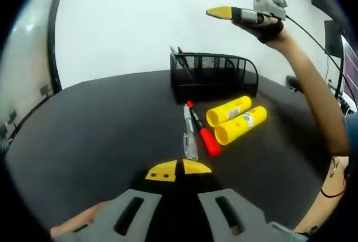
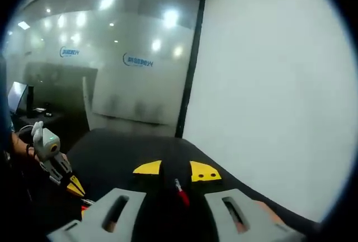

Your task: Pick up pens and glue sticks and place them into the holder.

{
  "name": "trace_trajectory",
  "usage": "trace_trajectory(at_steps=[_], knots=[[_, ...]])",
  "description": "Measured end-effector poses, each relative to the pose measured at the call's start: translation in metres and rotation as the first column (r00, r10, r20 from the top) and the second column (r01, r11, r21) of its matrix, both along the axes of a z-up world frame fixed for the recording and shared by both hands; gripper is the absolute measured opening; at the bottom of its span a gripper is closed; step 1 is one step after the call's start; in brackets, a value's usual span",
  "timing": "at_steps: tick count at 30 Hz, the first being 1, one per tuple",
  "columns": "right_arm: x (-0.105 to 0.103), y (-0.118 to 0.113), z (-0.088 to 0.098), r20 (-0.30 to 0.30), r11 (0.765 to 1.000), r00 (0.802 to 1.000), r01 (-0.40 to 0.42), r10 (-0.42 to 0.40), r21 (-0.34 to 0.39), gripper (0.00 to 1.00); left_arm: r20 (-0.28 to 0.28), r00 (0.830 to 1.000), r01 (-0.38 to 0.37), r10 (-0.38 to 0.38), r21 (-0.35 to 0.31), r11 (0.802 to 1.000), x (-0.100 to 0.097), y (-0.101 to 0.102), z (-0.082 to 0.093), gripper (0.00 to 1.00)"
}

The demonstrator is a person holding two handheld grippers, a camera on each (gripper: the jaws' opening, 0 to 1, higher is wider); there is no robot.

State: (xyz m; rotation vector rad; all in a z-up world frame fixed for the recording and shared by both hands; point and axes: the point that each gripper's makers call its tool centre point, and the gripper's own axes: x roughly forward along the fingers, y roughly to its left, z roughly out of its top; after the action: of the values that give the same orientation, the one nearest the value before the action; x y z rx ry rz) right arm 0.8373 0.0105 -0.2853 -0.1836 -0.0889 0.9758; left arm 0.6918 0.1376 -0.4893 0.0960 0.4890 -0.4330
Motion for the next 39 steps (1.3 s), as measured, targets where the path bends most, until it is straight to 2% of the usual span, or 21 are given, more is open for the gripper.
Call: trace_trajectory(at_steps=[4,9,12,14,23,27,30,35,39], knots=[[0.003,0.0,-0.001,-0.001,1.0,1.0,0.003,-0.003,-0.006,0.14,0.003,1.0,0.028,-0.028,-0.005,1.0,-0.004,-0.012,0.0,0.13],[0.001,0.002,-0.003,0.0,1.0,1.0,0.001,-0.001,-0.016,0.14,0.009,0.999,0.031,-0.031,0.002,1.0,-0.003,-0.015,0.0,0.13],[0.003,0.001,-0.004,0.0,1.0,1.0,0.004,-0.004,-0.022,0.14,0.029,0.999,0.024,-0.024,-0.004,1.0,-0.004,-0.014,0.007,0.13],[0.003,0.0,-0.004,0.0,1.0,1.0,0.007,-0.007,-0.021,0.14,0.022,0.999,0.033,-0.033,-0.023,0.999,-0.005,-0.017,0.008,0.13],[0.002,0.001,-0.003,0.003,1.0,1.0,0.007,-0.007,-0.023,0.14,-0.002,0.999,0.036,-0.036,-0.029,0.999,-0.006,-0.03,0.001,0.13],[0.001,0.0,-0.004,0.003,1.0,1.0,0.008,-0.008,-0.023,0.14,-0.024,1.0,0.018,-0.019,-0.031,0.999,-0.006,-0.03,-0.002,0.12],[0.002,0.0,-0.003,0.003,1.0,1.0,0.008,-0.008,-0.023,0.14,-0.007,1.0,0.002,-0.002,-0.005,1.0,-0.005,-0.028,-0.003,0.07],[0.001,0.001,-0.004,0.003,1.0,1.0,0.007,-0.007,-0.025,0.14,0.0,1.0,-0.007,0.007,-0.004,1.0,-0.004,-0.023,-0.001,0.06],[0.001,0.002,-0.004,0.004,1.0,1.0,0.004,-0.004,-0.031,0.14,0.016,1.0,-0.027,0.027,0.012,1.0,-0.001,-0.01,0.001,0.05]])
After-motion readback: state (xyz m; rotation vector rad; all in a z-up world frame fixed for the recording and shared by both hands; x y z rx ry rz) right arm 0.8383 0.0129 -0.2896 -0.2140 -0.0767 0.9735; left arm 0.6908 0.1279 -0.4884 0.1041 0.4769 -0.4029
